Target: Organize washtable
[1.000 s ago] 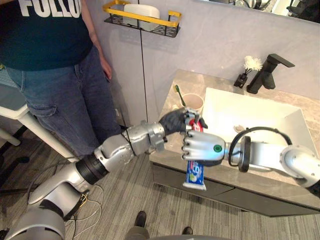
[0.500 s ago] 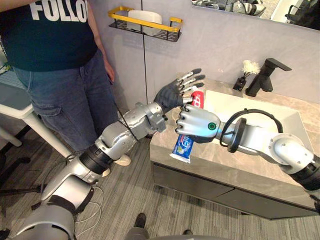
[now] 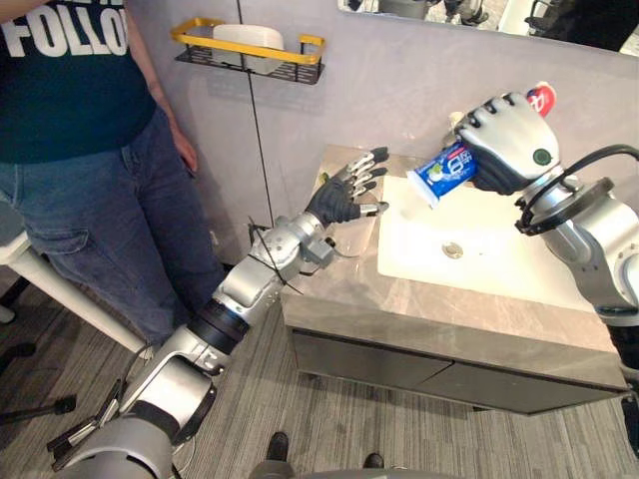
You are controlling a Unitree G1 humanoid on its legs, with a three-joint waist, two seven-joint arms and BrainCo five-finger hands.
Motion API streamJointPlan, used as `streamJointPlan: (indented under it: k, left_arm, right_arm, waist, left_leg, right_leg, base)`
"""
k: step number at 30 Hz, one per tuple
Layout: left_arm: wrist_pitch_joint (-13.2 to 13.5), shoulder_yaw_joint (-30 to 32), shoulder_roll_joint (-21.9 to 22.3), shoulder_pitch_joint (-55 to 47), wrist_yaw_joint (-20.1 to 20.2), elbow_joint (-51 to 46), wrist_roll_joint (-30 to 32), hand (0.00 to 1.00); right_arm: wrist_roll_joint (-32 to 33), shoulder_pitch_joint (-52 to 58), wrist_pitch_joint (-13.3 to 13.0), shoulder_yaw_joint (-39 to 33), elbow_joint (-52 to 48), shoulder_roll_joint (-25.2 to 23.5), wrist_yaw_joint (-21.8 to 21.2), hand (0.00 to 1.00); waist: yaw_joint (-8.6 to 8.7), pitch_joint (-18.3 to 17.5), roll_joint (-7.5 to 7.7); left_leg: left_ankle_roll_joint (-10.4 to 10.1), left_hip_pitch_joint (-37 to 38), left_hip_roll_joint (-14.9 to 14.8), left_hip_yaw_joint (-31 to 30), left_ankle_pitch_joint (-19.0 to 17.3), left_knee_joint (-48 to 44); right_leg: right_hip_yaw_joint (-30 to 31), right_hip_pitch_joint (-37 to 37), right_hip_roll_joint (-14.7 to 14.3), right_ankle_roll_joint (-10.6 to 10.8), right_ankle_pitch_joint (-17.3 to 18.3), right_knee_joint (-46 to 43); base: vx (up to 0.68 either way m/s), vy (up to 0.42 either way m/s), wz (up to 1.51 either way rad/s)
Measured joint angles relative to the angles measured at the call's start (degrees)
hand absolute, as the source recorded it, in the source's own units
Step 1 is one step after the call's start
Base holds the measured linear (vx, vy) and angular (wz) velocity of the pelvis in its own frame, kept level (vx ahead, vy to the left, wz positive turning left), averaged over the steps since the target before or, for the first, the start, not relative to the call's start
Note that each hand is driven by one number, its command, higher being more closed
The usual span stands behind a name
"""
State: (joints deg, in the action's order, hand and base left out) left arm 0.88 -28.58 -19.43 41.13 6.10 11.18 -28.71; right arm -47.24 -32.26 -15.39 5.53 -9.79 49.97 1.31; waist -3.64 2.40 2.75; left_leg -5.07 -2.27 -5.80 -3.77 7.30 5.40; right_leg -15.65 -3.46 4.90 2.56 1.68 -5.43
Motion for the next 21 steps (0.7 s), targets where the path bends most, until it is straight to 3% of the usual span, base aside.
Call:
streamJointPlan:
  k: [6, 14, 18, 21]
  left_arm:
    - [2.9, 7.9, 1.8, -0.2, -2.3, -0.1, 6.9, 0.00]
    - [5.3, 21.2, 3.1, -12.2, -6.5, -11.2, 11.6, 0.00]
    - [7.4, 29.9, 5.9, -19.0, -9.5, -18.2, 19.0, 0.00]
    - [8.1, 36.0, 7.9, -25.4, -10.1, -20.2, 21.6, 0.00]
  right_arm:
    - [2.1, 0.0, 0.1, -3.5, 0.1, -0.4, 0.1, 1.00]
    - [9.5, -1.9, 1.9, -14.8, 1.9, -7.1, 4.0, 1.00]
    - [14.4, -2.0, 2.2, -18.7, 1.9, -11.8, 5.4, 1.00]
    - [24.3, -2.0, 2.1, -23.8, 2.3, -16.0, 6.5, 1.00]
  waist:
    - [-0.26, -0.1, -0.21]
    - [-0.40, -0.6, -1.02]
    - [-0.75, -1.1, -1.75]
    - [-2.12, -1.3, -2.08]
  left_leg:
    - [0.1, 0.1, 0.1, 0.0, 0.1, 0.0]
    - [0.1, 1.0, 0.4, -0.4, 0.1, 0.0]
    - [0.1, 1.2, 0.3, -0.4, 0.1, 0.1]
    - [0.0, 1.8, 0.4, -0.4, 0.1, 0.4]
  right_leg:
    - [0.0, 0.4, 0.0, 0.1, -0.6, 0.7]
    - [0.0, 1.9, 0.2, 0.3, -0.8, 1.4]
    - [-0.1, 2.3, 0.1, 0.5, -1.0, 1.9]
    - [-0.3, 3.9, 0.0, 0.7, -1.8, 3.7]
  base:
    - [0.00, -0.001, -0.01]
    - [0.00, -0.002, 0.03]
    - [0.00, 0.000, 0.00]
    - [-0.03, -0.013, 0.02]
